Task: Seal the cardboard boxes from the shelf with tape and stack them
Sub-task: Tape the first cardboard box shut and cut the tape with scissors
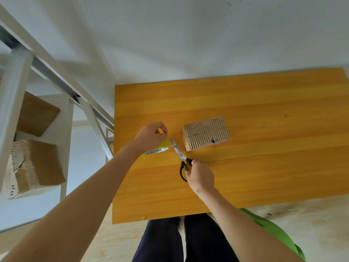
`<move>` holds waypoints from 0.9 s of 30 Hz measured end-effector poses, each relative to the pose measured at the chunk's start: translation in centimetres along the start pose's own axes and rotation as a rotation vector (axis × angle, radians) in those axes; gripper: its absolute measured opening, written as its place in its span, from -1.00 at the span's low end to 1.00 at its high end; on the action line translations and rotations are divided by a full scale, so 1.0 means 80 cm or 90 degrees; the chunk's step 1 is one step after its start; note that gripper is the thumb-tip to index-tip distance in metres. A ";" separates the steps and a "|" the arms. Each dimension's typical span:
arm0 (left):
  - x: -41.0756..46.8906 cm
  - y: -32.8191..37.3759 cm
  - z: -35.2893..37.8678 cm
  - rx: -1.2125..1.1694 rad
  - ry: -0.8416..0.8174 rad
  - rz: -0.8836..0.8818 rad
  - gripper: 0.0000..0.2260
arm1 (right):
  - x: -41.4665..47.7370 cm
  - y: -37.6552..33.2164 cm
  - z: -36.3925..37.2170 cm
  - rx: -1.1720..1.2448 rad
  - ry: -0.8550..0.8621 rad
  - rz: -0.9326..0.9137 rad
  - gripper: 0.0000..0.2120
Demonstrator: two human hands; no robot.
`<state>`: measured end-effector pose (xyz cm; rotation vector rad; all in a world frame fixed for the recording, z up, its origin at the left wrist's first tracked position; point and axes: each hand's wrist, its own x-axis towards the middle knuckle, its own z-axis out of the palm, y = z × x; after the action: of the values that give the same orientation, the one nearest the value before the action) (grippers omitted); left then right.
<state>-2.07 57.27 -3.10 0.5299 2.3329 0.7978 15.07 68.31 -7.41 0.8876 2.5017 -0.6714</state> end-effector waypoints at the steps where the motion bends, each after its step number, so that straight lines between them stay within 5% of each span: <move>1: -0.005 0.001 0.000 -0.012 -0.002 0.005 -0.95 | 0.000 -0.001 -0.001 -0.015 -0.005 -0.004 -0.84; 14: -0.034 0.008 0.002 -0.056 -0.067 0.007 -0.92 | 0.003 -0.005 -0.011 -0.142 -0.027 -0.121 -0.80; 20: -0.041 0.014 -0.003 -0.046 -0.108 0.008 -0.82 | -0.023 -0.024 -0.040 0.294 0.204 -0.190 -0.68; 27: -0.045 0.041 -0.001 -0.103 -0.173 0.033 -0.81 | -0.012 -0.034 -0.070 0.471 0.170 -0.153 -0.83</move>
<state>1.07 57.71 0.58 0.5893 1.9954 0.8724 12.77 69.11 -1.54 0.9558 2.6321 -1.7305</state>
